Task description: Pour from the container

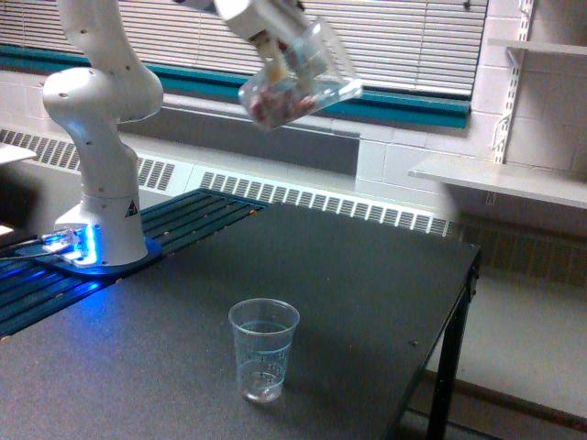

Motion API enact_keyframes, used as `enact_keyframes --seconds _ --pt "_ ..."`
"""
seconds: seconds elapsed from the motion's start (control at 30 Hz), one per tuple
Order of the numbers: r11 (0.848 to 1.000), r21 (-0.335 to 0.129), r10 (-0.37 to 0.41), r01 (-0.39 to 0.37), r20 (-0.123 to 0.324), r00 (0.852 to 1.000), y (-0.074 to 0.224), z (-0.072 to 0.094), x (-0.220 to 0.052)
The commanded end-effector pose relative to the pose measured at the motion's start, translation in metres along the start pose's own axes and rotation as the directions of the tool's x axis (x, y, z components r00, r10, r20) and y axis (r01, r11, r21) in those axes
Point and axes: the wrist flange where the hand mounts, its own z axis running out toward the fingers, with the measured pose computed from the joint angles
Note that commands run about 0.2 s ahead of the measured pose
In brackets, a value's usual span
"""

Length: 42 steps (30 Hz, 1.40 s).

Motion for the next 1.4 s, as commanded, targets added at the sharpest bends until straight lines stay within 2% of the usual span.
enact_keyframes --seconds 0.03,0.33,0.8,1.4 --pt "0.996 -0.009 -0.086 0.086 0.012 0.996 0.020 0.005 -0.016" --pt "0.990 -0.026 -0.138 0.140 0.064 0.988 0.049 0.017 -0.048" --pt "0.971 -0.105 -0.205 0.216 0.109 0.973 0.091 0.028 -0.078" --pt "0.946 -0.157 -0.255 0.284 0.185 0.949 0.102 0.048 -0.105"
